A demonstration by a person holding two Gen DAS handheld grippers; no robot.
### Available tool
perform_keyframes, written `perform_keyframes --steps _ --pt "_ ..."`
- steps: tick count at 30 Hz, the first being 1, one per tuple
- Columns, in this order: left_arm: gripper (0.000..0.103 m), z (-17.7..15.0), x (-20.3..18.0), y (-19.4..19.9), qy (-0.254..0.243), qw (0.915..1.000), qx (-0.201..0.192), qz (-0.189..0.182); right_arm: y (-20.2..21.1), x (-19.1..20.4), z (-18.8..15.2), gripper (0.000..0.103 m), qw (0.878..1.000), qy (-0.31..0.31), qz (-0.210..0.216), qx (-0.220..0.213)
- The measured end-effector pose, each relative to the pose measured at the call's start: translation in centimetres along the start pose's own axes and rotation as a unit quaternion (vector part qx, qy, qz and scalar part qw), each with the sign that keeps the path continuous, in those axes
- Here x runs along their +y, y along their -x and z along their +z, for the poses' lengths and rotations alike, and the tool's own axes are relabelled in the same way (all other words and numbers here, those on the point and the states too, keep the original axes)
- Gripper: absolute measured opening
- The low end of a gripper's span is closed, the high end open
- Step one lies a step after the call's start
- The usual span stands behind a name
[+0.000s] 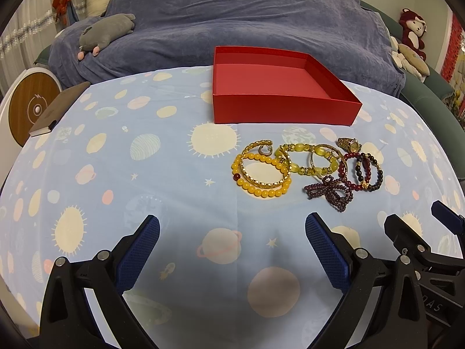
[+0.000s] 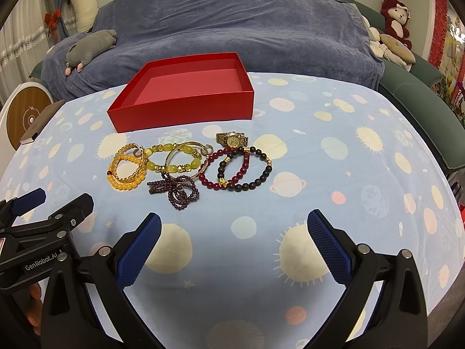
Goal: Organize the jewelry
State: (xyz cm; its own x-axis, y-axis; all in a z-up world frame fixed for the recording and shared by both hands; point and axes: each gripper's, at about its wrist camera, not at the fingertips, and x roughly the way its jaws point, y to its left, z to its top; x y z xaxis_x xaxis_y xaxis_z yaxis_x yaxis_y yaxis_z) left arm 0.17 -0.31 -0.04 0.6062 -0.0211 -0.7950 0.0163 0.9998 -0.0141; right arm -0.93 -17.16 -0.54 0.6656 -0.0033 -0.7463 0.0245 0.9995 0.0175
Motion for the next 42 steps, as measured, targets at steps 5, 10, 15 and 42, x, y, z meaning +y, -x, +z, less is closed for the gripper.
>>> perform_keyframes --steps 5,10,15,42 --pt "0.096 0.0 0.1 0.0 0.002 1.0 0.0 -0.001 0.0 -0.1 0.0 0.096 1.0 0.0 0.0 0.0" --pt "0.096 0.3 0.8 -0.2 0.009 1.0 0.002 -0.003 0.0 -0.3 0.1 0.096 1.0 -0.004 -0.001 -0.001" --pt "0.096 1.1 1.9 -0.8 0.023 0.9997 -0.001 0.002 -0.2 -1.2 0.8 0.096 1.0 -0.019 -0.004 -0.001" --pt "0.052 3.8 -2.4 -8.3 -0.032 0.998 0.02 -0.05 -2.1 -4.0 2.1 0.096 0.998 -0.055 0.004 0.016"
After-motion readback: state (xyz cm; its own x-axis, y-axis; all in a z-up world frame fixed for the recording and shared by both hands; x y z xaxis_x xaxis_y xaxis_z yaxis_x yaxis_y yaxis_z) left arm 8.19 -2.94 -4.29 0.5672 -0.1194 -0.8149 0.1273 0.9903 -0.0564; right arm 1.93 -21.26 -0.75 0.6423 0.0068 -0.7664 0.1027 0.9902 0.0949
